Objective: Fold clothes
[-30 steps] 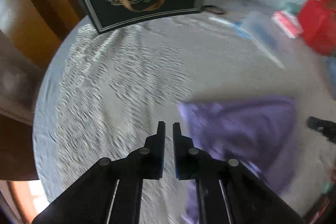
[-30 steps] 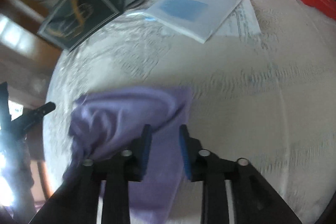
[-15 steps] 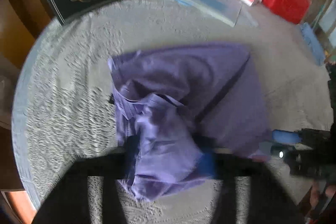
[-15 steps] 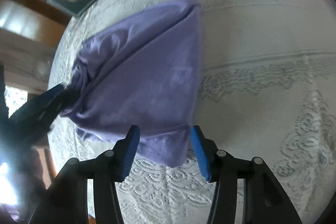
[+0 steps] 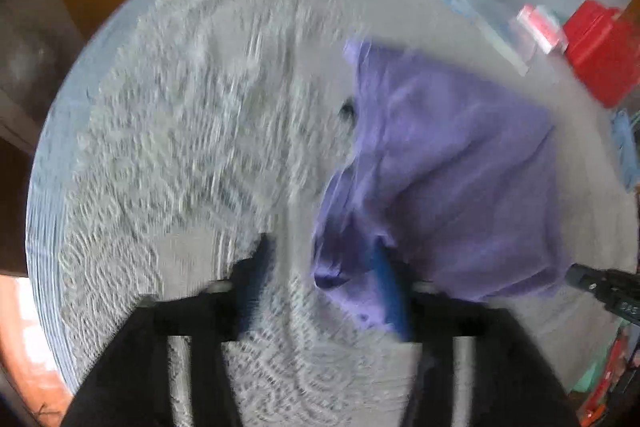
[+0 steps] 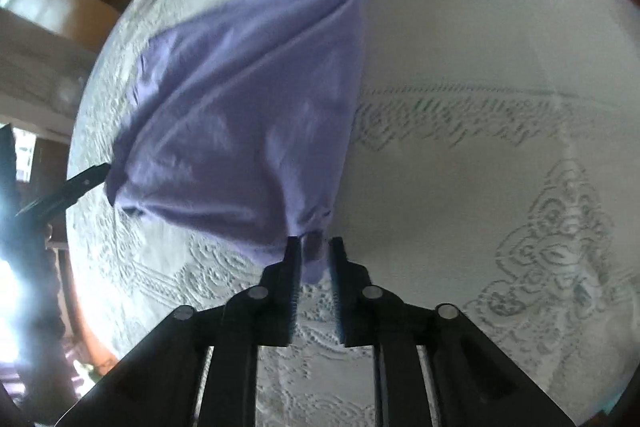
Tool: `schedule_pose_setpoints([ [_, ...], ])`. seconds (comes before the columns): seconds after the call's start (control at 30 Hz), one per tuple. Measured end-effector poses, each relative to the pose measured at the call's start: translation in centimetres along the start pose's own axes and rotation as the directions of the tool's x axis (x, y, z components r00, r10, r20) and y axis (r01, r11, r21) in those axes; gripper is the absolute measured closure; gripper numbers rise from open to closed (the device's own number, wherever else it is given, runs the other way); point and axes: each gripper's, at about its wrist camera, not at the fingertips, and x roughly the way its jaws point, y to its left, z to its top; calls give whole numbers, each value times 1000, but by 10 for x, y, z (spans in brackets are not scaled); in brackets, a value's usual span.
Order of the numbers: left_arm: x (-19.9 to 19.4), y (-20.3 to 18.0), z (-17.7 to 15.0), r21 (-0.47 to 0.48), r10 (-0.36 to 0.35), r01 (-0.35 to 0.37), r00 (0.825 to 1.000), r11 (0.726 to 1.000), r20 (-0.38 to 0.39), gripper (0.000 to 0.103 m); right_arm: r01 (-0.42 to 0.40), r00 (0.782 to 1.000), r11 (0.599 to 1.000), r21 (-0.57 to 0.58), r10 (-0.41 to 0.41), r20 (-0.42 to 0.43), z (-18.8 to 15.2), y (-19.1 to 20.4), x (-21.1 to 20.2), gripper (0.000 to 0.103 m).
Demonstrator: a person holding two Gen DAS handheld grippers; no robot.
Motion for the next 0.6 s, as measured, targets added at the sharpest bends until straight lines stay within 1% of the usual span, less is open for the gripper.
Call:
schedule_pose_setpoints([
  [0.03,-1,-3,4,7,-10,10,1000,1000,12,21,-4,1000,1000,18,3,20,2,-4,-5,76],
  [0.07,-2,-6,8,15,-19,18,1000,1000,22,21,-6,999,999,33,5,38,4,-7,-9,76],
  [0.1,2,-9,12,26,-9,8,1000,1000,18,21,-3,999,999,40,1,43,7,-8,-8,76],
  [0.23,25,-13,13,54,23,-21,999,998,-31,21,11,998,998,68,-15,64,22,-12,-5,76],
  [0.37,40,-7,5,71,24,-20,998,997,-54,21,24,996,995,96,-32,84,36,-16,-3,76],
  [0.43,43,-5,2,77,22,-18,998,997,-51,21,30,995,993,111,-41,94,44,-18,-2,74],
  [0.47,42,-4,1,83,23,-19,999,996,-47,21,33,994,992,118,-45,99,47,-19,-1,71],
  [0.5,41,-4,2,88,24,-20,999,996,-46,21,36,993,992,125,-49,104,51,-20,0,69],
  [0.6,40,1,3,100,27,-23,999,995,-35,21,43,992,991,127,-58,116,61,-17,5,68],
])
